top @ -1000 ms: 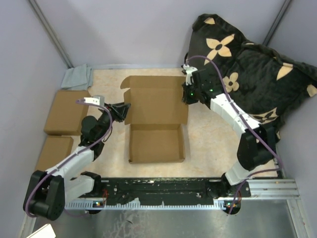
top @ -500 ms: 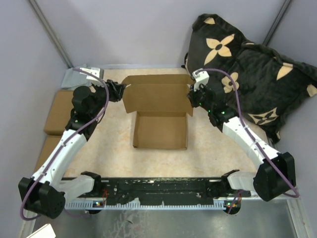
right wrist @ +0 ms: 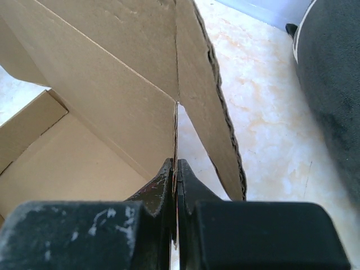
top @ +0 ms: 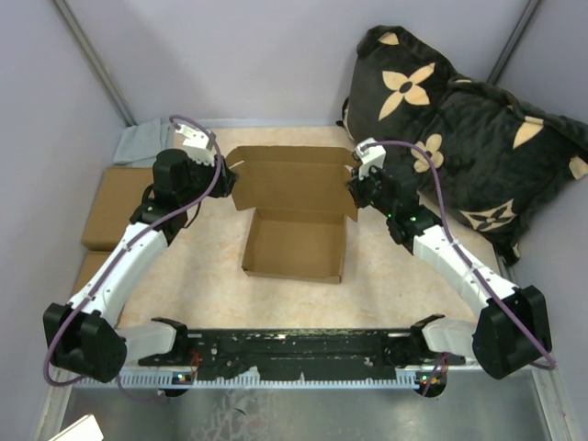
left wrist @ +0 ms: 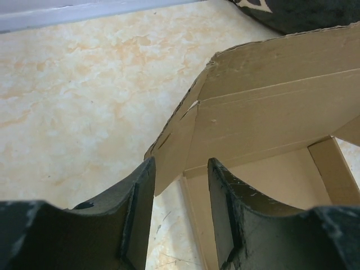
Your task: Fold the paper box
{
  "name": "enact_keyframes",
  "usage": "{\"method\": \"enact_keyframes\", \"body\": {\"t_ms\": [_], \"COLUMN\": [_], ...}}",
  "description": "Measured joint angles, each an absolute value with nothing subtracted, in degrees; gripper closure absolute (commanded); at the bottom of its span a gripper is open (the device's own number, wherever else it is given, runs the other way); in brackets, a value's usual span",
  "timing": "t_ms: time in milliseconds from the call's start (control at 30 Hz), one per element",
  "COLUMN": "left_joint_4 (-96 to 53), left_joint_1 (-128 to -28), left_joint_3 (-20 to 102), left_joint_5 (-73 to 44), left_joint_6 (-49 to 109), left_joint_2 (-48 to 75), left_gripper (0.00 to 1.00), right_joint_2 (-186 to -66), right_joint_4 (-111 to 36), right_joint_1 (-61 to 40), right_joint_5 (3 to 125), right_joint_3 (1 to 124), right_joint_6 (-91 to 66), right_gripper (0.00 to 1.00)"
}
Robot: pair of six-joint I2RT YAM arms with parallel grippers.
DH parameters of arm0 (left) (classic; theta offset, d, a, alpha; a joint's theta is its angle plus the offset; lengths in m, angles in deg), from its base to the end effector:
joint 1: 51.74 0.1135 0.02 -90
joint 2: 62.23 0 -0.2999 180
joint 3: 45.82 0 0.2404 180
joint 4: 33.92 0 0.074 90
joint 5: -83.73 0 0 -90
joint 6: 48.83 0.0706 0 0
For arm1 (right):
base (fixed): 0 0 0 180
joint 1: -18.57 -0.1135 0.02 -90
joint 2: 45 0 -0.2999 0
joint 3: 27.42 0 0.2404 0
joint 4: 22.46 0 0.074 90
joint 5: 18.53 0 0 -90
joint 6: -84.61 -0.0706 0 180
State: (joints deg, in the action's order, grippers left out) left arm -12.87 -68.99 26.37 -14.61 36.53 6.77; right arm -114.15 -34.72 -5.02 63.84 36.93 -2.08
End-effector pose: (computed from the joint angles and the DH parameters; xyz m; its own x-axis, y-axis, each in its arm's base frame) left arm 0.2734 -0.0956 0.3627 -0.3263 0.0175 -0.9451 0.4002 0.9084 -0.1213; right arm 0.2624 0.1248 0.3314 -0.2388 -0.1667 -0.9567 -0.5276 0.8493 -0.0163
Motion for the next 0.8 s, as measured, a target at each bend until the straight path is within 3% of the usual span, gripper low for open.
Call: {"method": "enact_keyframes", "body": {"t_ms": [800], "left_joint_4": [-16.7], "left_joint_1": [-69.0], "left_joint_3": [27.9], "left_joint_5": [-11.8], "left_joint_6": [44.6], "left_joint_2": [11.4], "left_gripper": [0.46], "right_joint_2": [-114.1], "right_joint_4": [-34.1], "right_joint_1": [-5.0], "right_joint_5": [58.3], "right_joint_3": [36.1], "right_joint_6": [-1.1], "right_gripper": [1.0]}}
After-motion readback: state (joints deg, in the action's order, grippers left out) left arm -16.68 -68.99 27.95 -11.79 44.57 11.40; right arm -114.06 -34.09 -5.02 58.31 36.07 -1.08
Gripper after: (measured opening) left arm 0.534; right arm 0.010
